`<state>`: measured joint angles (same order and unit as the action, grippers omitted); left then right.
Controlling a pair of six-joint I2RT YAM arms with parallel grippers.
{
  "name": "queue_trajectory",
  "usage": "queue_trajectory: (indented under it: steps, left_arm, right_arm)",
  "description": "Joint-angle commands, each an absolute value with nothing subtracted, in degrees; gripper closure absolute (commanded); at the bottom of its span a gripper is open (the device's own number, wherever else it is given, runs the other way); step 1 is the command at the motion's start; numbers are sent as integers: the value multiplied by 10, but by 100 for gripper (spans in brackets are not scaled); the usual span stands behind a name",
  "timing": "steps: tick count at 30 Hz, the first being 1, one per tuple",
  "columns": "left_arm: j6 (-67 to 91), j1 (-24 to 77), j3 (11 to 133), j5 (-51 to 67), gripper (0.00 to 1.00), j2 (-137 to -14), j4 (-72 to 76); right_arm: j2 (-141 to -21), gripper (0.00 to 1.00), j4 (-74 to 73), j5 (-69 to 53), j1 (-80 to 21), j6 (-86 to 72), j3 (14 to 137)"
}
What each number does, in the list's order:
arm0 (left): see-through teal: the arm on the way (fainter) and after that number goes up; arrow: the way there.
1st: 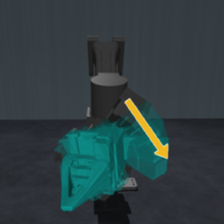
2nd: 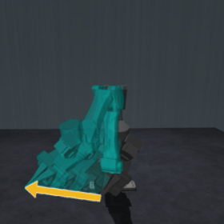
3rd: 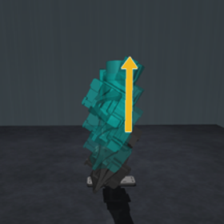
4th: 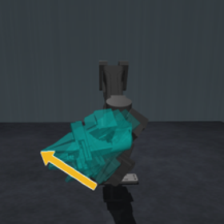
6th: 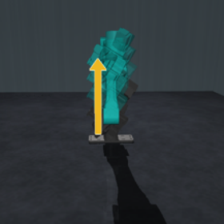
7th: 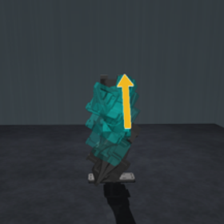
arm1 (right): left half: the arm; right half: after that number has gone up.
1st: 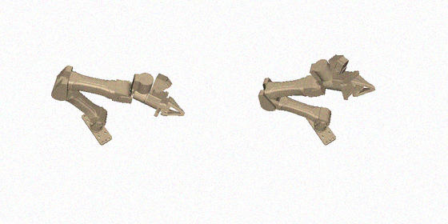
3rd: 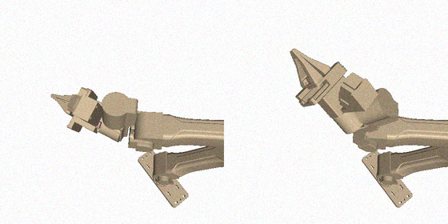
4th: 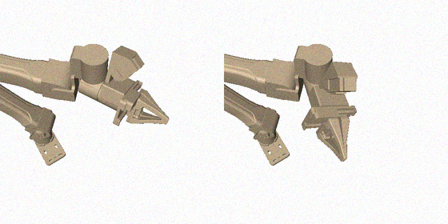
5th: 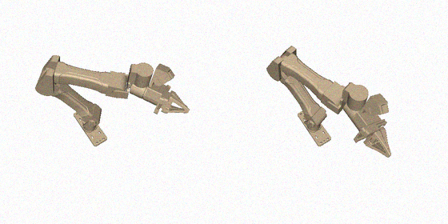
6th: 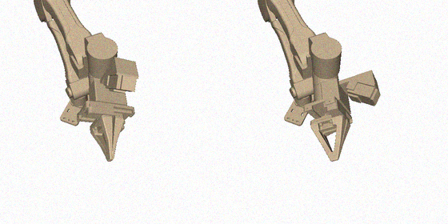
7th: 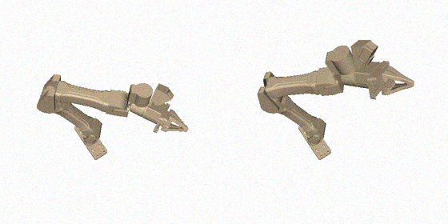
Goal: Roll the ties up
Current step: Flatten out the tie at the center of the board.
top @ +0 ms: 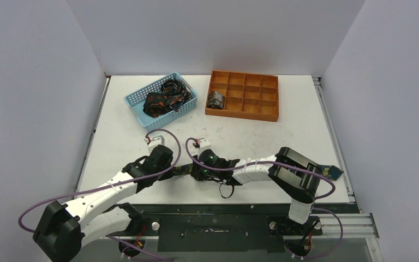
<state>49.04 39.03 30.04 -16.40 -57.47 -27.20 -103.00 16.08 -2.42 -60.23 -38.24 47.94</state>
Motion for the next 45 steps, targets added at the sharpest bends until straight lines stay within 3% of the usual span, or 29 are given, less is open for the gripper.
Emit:
queue_trajectory:
  steps: [1,20,28,37,41,45]
  left_arm:
    - [488,392,332,-190,100,-572,-294]
    - [492,392,331,-180,100,-552,-294]
    - [486,408,357,-140,100,-558,-275]
    - [458,419,410,-133,100,-649,-230]
    - [443,419,428,-150,100,-678,-235]
    - [427,419,454,-153,100,-710,-248]
  right_arm:
    - [-1001,92,144,-18,-605,-370,515]
    - [-1112,93,155,-54,-590,-383,586]
    - [-1153,93,211,-104,-571,-423,582]
    - [-1181,92,344,-180,-537,-480,531]
    - [-1159,84,329,-167,-535,-446,528]
    - [-1143,67,272,-140,-534,-424,542]
